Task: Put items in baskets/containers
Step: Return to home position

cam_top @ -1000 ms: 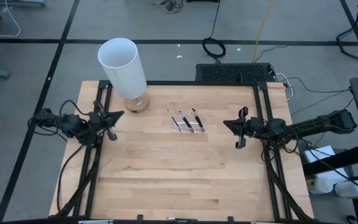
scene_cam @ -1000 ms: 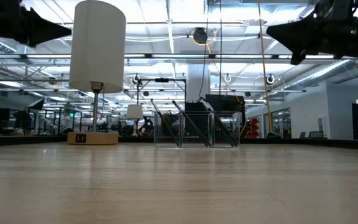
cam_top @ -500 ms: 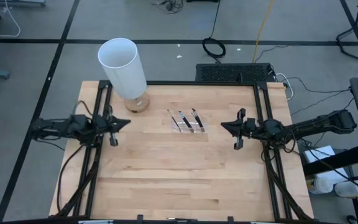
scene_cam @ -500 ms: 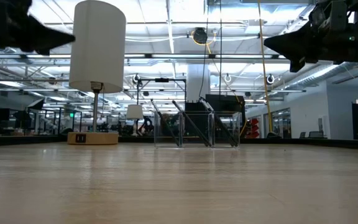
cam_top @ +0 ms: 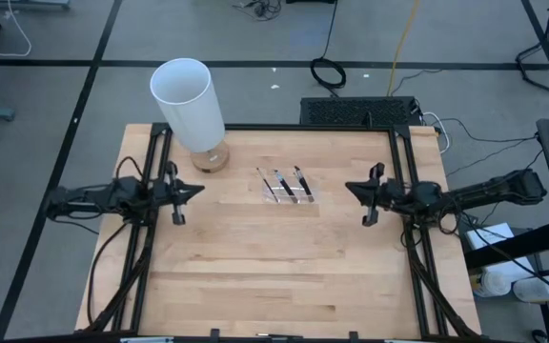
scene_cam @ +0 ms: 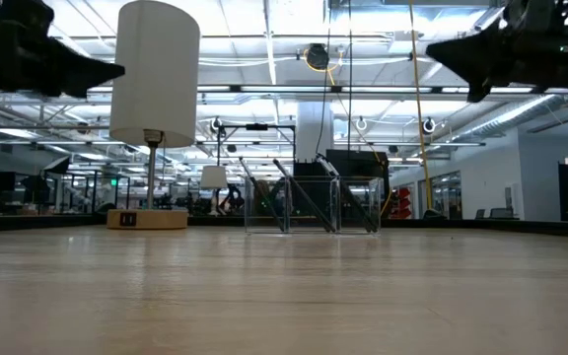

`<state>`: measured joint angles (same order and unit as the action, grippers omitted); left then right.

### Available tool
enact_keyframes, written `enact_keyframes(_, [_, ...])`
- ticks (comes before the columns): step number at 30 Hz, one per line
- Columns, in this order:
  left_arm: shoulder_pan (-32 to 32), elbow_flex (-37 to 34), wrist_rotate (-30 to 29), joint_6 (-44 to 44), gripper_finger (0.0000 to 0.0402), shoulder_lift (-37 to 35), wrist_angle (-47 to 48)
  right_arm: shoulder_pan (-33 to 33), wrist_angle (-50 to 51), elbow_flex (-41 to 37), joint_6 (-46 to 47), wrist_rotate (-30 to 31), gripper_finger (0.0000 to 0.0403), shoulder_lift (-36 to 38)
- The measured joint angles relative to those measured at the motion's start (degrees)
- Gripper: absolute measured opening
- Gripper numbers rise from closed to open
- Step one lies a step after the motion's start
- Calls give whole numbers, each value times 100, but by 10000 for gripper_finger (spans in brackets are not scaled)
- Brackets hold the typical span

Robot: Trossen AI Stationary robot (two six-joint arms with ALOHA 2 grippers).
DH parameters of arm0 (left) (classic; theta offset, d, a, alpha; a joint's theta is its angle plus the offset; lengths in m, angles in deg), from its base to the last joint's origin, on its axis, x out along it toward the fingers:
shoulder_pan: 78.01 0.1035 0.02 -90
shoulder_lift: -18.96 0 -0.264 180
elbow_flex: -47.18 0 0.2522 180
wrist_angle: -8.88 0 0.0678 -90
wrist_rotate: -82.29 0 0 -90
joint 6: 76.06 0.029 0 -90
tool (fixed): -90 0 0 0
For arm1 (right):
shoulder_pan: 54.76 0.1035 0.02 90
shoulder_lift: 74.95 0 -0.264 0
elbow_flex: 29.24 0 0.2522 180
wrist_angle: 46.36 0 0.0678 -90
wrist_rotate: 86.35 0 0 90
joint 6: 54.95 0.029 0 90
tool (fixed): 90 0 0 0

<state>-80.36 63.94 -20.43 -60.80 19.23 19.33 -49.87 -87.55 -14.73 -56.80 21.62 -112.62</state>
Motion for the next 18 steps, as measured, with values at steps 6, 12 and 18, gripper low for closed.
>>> enact_keyframes(6, [-254,280,-42,206,1,0,208,52,43,0,-313,-34,0,574])
enact_keyframes(12, [-484,574,-41,226,1,0,441,172,369,0,-383,-145,0,1061])
enact_keyframes(18, [-678,1019,-34,4,1,0,481,258,754,0,-548,-147,0,1637])
